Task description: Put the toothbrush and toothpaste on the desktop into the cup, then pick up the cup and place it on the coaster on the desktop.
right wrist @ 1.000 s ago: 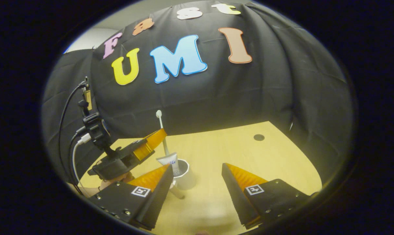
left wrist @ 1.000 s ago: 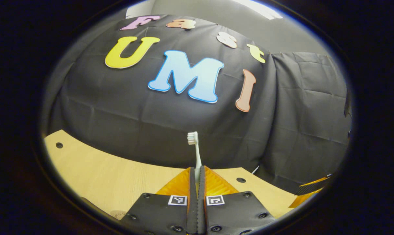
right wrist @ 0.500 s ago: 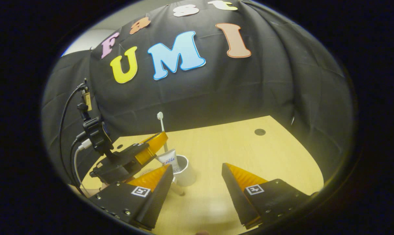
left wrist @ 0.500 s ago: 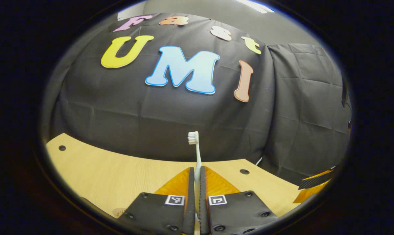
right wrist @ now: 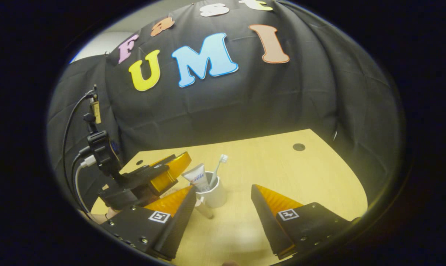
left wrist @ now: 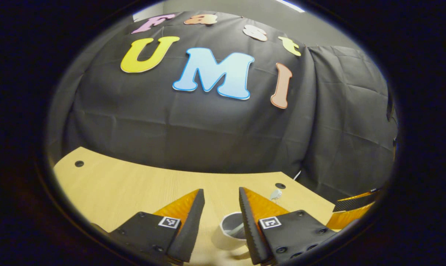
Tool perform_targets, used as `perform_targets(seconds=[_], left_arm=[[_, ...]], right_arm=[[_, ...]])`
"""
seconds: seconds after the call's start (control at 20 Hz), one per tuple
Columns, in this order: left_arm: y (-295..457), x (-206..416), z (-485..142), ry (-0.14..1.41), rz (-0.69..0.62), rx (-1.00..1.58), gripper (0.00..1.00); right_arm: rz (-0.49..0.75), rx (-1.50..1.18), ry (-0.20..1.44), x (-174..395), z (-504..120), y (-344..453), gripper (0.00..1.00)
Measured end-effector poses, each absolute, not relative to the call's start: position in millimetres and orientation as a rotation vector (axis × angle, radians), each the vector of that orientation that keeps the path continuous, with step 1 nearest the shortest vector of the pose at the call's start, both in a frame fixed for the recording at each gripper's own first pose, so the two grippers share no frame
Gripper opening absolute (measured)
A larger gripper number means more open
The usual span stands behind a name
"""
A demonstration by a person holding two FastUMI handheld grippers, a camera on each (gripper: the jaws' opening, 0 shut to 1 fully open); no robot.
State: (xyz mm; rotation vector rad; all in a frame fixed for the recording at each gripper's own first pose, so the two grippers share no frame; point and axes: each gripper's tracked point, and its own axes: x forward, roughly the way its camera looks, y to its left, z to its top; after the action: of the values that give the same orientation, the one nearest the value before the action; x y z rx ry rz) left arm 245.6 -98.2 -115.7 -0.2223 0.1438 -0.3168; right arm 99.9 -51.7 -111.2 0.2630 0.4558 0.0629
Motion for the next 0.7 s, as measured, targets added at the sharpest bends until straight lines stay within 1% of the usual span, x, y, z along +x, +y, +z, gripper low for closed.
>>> perform_targets(seconds=[0.05,0.1,0.15,0.2,0.25,0.3,0.35,0.4,0.45,0.65,0.7], left_arm=[[-94,241,-112,0.141,-0.310,-0.225,0.81],[-92,238,-109,0.138,-0.303,-0.227,0.77],[-86,233,-106,0.139,-0.290,-0.223,0.85],[-83,229,-103,0.139,-0.284,-0.220,0.85],[-81,223,-100,0.141,-0.277,-0.216,0.87],[-77,217,-94,0.136,-0.276,-0.214,0.96],[-74,211,-88,0.129,-0.273,-0.213,0.99],[-72,206,-83,0.121,-0.272,-0.213,0.99],[-69,200,-79,0.116,-0.272,-0.208,0.96],[-57,183,-65,0.099,-0.256,-0.185,0.96],[-53,178,-62,0.098,-0.252,-0.181,0.96]], right_arm=[[0.067,0.263,0.462,99,-112,-50,0.90],[0.067,0.263,0.468,99,-113,-48,0.90],[0.069,0.260,0.473,100,-113,-46,0.89],[0.069,0.252,0.483,100,-113,-45,0.90],[0.068,0.242,0.491,100,-115,-42,0.90],[0.069,0.232,0.504,101,-115,-40,0.88],[0.071,0.226,0.518,101,-117,-37,0.90],[0.076,0.222,0.532,102,-118,-33,0.90],[0.081,0.217,0.546,102,-120,-28,0.90],[0.089,0.169,0.609,107,-127,-12,0.90],[0.093,0.162,0.626,108,-129,-8,0.89]])
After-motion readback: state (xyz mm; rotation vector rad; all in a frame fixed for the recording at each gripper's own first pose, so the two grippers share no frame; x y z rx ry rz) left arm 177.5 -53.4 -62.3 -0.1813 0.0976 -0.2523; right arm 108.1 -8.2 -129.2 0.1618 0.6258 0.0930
